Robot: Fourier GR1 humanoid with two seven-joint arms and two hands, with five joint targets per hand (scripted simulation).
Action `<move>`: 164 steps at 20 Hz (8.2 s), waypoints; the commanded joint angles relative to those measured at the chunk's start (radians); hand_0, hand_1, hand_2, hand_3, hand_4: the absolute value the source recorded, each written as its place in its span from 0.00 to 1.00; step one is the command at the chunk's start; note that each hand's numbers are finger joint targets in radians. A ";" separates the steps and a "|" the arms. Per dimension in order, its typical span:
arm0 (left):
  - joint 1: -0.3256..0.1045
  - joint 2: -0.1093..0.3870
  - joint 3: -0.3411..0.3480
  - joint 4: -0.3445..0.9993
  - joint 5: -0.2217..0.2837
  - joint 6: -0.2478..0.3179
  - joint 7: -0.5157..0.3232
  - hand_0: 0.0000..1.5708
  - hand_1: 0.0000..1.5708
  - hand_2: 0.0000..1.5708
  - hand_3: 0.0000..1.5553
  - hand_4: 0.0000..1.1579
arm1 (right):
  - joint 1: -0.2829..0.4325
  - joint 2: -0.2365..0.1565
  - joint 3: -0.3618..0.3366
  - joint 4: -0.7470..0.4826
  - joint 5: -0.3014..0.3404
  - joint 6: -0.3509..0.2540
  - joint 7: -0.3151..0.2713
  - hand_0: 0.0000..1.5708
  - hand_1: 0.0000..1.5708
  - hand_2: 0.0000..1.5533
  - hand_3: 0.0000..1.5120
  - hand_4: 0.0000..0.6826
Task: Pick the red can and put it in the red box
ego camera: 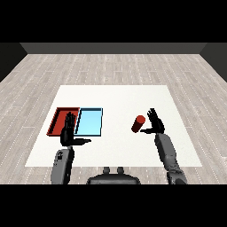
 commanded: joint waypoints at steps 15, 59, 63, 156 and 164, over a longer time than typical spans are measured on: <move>0.006 0.021 0.012 -0.003 -0.017 0.002 -0.024 0.00 0.00 0.00 0.00 0.00 | -0.188 0.031 -0.001 0.333 0.035 -0.003 -0.118 0.00 0.00 0.00 0.00 0.00; 0.043 0.022 -0.008 -0.075 0.019 -0.028 0.034 0.00 0.00 0.00 0.00 0.00 | -0.330 0.062 0.031 0.430 0.120 -0.293 -0.118 0.92 0.92 0.92 0.91 0.88; 0.024 -0.005 -0.052 -0.039 -0.022 -0.012 0.017 0.00 0.00 0.00 0.00 0.00 | -0.284 0.111 0.060 0.309 0.129 -0.348 -0.122 0.91 0.91 0.92 0.90 0.92; -0.369 -0.029 -0.538 0.400 0.167 0.721 0.108 1.00 1.00 0.97 0.94 0.97 | -0.103 0.174 0.863 -0.532 -0.169 -0.949 0.205 0.00 0.00 0.00 0.00 0.00; -0.367 -0.018 -0.512 0.339 0.099 0.692 0.175 1.00 1.00 0.98 0.94 0.97 | -0.070 0.199 0.827 -0.534 -0.115 -0.914 0.204 0.00 0.00 0.00 0.00 0.00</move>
